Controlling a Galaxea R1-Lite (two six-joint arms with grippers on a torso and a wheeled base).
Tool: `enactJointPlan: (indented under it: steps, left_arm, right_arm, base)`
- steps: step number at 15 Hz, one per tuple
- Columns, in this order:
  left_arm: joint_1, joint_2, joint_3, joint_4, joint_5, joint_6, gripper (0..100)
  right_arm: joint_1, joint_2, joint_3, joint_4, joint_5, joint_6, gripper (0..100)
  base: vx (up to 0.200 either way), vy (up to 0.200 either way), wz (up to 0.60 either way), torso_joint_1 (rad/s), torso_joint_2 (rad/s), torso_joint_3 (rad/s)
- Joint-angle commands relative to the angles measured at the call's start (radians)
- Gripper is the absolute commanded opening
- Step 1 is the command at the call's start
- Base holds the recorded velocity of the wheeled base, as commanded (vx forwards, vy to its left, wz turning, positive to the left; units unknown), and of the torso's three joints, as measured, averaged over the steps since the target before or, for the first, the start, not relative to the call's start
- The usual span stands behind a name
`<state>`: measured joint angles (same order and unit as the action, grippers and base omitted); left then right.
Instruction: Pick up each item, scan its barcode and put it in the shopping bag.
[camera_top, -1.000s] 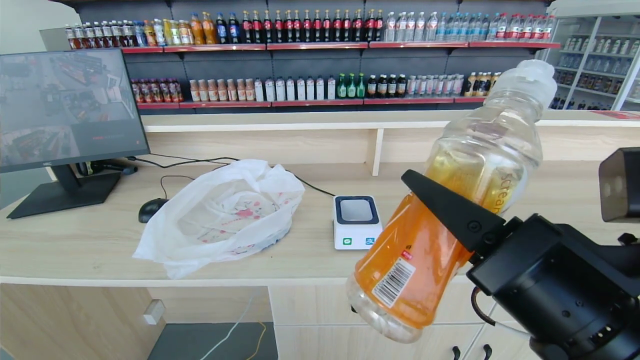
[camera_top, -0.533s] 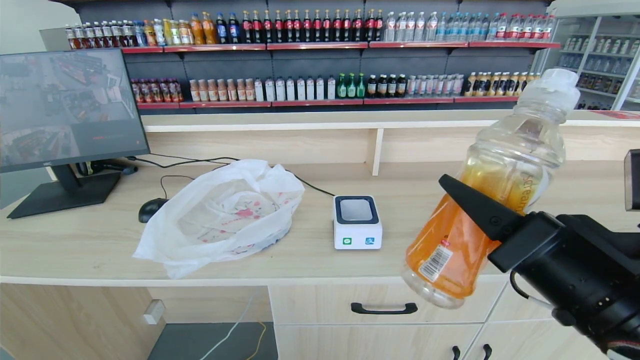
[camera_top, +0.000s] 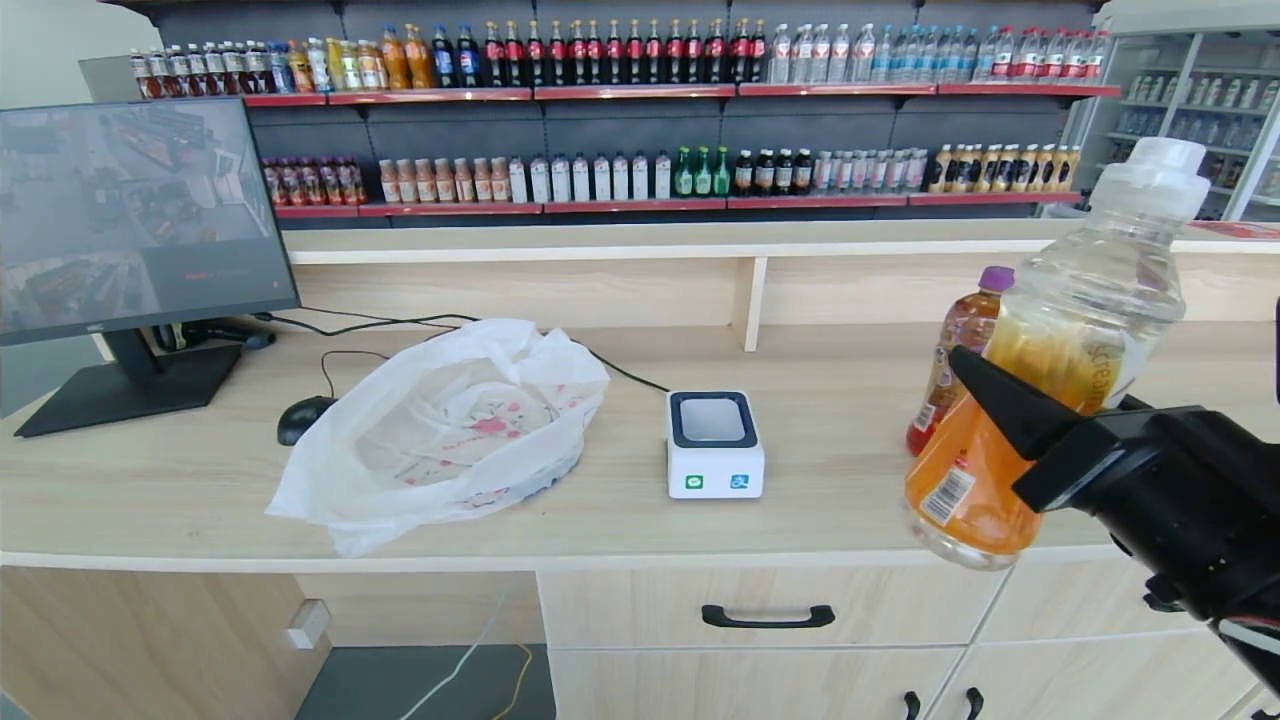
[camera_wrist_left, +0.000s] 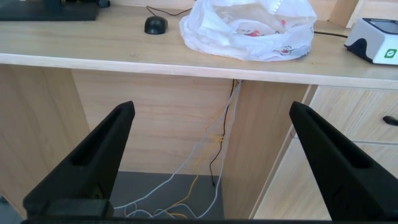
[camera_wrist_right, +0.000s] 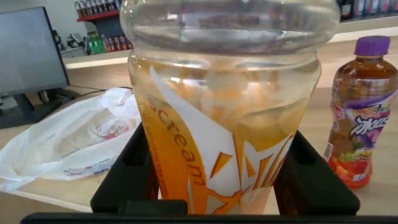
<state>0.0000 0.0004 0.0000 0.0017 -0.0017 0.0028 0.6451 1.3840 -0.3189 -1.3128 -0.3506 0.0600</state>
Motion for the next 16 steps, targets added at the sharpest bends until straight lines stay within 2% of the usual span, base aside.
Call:
enactJointPlan:
  steps: [1,4,8,10,16]
  left_arm:
    - [0.0,0.0,0.0,0.0,0.0,0.0,100]
    - [0.0,0.0,0.0,0.0,0.0,0.0,100]
    - [0.0,0.0,0.0,0.0,0.0,0.0,100]
    - [0.0,0.0,0.0,0.0,0.0,0.0,100]
    - [0.0,0.0,0.0,0.0,0.0,0.0,100]
  right_arm:
    - [-0.009,0.0,0.024,-0.003,-0.014,-0.035,0]
    - [-0.009,0.0,-0.006,-0.002,-0.059,-0.086,0]
    - [0.015,-0.016,-0.034,0.001,-0.105,-0.22,0]
    - [0.013,-0.037,-0.022,0.003,-0.137,-0.218,0]
    - [0.004,-0.048,0.006,0.004,-0.146,-0.21,0]
  base:
    - [0.0,0.0,0.0,0.0,0.0,0.0]
    - [0.0,0.0,0.0,0.0,0.0,0.0]
    - [0.0,0.0,0.0,0.0,0.0,0.0]
    - [0.0,0.0,0.0,0.0,0.0,0.0]
    - [0.0,0.0,0.0,0.0,0.0,0.0]
